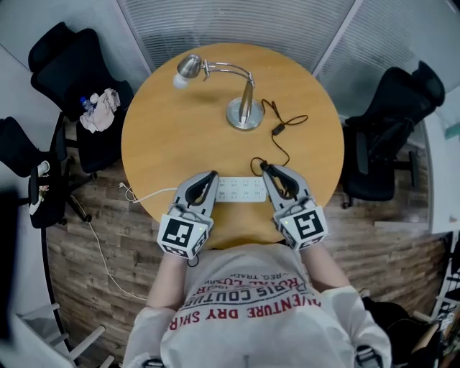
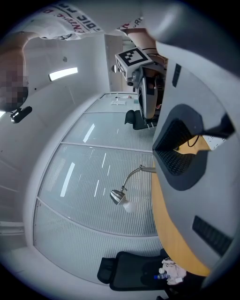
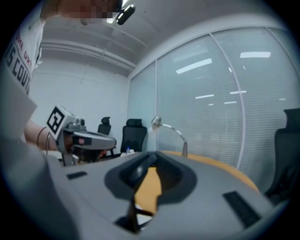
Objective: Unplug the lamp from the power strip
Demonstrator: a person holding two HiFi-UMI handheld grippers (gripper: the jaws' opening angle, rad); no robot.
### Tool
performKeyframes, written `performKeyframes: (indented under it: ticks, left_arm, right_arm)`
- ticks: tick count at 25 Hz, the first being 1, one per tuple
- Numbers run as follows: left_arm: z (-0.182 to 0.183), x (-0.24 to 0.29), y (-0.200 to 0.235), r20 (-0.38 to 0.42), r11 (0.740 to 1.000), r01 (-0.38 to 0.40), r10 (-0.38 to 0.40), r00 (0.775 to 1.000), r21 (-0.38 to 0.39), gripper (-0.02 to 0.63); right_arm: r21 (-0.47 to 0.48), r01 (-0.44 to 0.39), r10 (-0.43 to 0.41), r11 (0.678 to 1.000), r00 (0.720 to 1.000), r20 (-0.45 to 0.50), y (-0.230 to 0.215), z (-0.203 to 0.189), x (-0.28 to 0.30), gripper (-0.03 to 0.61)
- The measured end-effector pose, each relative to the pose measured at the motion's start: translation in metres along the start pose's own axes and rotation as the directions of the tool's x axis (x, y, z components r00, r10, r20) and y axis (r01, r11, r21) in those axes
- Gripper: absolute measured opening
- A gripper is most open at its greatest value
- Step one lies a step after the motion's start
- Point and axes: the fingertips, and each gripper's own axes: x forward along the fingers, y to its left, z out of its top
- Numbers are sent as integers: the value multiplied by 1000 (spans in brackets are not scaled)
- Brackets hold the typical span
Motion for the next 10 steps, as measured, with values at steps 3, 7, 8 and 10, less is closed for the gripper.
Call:
performKeyframes:
  ticks: [3, 7, 8, 10]
  left_arm:
    - [-1, -1, 0, -1, 1000, 6, -6, 1000, -14, 28]
    - [0, -2, 1, -2, 1000, 3, -3, 1000, -9, 28]
    - [0, -2, 2, -2, 1000, 2, -2, 1000, -6, 28]
    - [2, -1, 4, 0, 1000, -1, 1, 1000, -2, 28]
  right_arm:
    - [-4, 4, -4, 1000, 1000, -5, 0, 0, 1, 73]
    - [-19, 2, -2, 1000, 1000, -11, 3, -5, 3, 74]
    - [-23, 1, -1, 1000, 1000, -12, 3, -5, 4, 74]
    - [-32, 0, 0, 999, 1000, -13, 4, -7, 6, 74]
